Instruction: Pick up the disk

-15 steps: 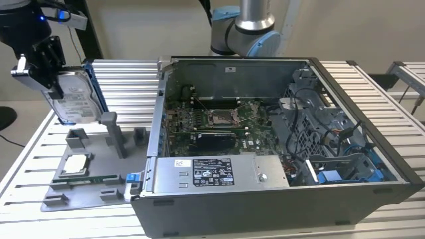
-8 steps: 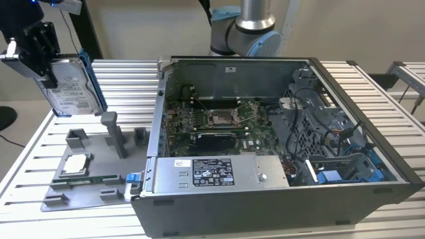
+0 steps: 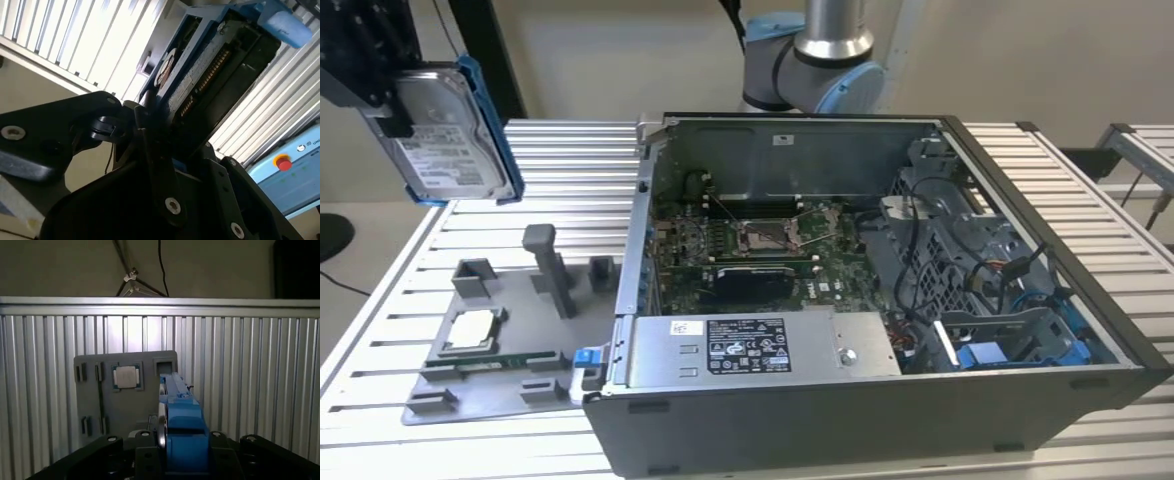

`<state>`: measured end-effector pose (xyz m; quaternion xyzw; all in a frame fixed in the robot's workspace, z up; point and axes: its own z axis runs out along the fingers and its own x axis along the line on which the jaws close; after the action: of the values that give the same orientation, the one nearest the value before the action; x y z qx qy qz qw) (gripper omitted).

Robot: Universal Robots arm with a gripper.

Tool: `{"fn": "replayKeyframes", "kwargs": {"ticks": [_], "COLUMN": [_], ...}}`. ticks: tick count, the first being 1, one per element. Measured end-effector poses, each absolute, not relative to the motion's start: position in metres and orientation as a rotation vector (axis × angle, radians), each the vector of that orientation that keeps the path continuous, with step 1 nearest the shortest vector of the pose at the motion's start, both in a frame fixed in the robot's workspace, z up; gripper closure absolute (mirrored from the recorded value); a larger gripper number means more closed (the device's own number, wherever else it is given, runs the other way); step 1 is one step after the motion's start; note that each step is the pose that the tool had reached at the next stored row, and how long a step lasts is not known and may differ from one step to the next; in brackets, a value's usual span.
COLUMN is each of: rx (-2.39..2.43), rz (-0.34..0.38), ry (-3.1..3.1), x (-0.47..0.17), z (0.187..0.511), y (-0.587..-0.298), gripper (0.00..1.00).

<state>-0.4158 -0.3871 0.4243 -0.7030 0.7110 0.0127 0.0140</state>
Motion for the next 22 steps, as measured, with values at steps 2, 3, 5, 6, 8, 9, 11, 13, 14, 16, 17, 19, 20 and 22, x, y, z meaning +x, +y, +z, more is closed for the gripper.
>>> {"fn": "replayKeyframes", "kwargs": {"ticks": [2, 3, 5, 6, 8, 9, 11, 13, 14, 16, 17, 19, 20, 22], "rx": [-2.188, -2.188, -2.187, -2.187, -2.187, -2.186, -2.186, -2.186, -2.187, -2.189, -2.189, -2.19, -2.19, -2.191], "rz": [0.039, 0.04, 0.039, 0.039, 0.039, 0.039, 0.039, 0.04, 0.039, 0.035, 0.033, 0.032, 0.033, 0.037], "ry": [2.215, 2.215, 2.216, 2.216, 2.216, 2.216, 2.216, 2.217, 2.217, 2.219, 2.219, 2.22, 2.221, 2.222], "x": [-0.416, -0.416, -0.416, -0.416, -0.416, -0.416, -0.416, -0.416, -0.416, -0.416, -0.416, -0.414, -0.41, -0.401], "z": [0.433, 0.438, 0.447, 0.451, 0.46, 0.465, 0.474, 0.483, 0.486, 0.486, 0.486, 0.486, 0.486, 0.486], "y": [-0.387, -0.387, -0.387, -0.387, -0.387, -0.387, -0.387, -0.387, -0.387, -0.387, -0.387, -0.387, -0.387, -0.387], "gripper": [1.0, 1.0, 1.0, 1.0, 1.0, 1.0, 1.0, 1.0, 1.0, 1.0, 1.0, 1.0, 1.0, 1.0]}}
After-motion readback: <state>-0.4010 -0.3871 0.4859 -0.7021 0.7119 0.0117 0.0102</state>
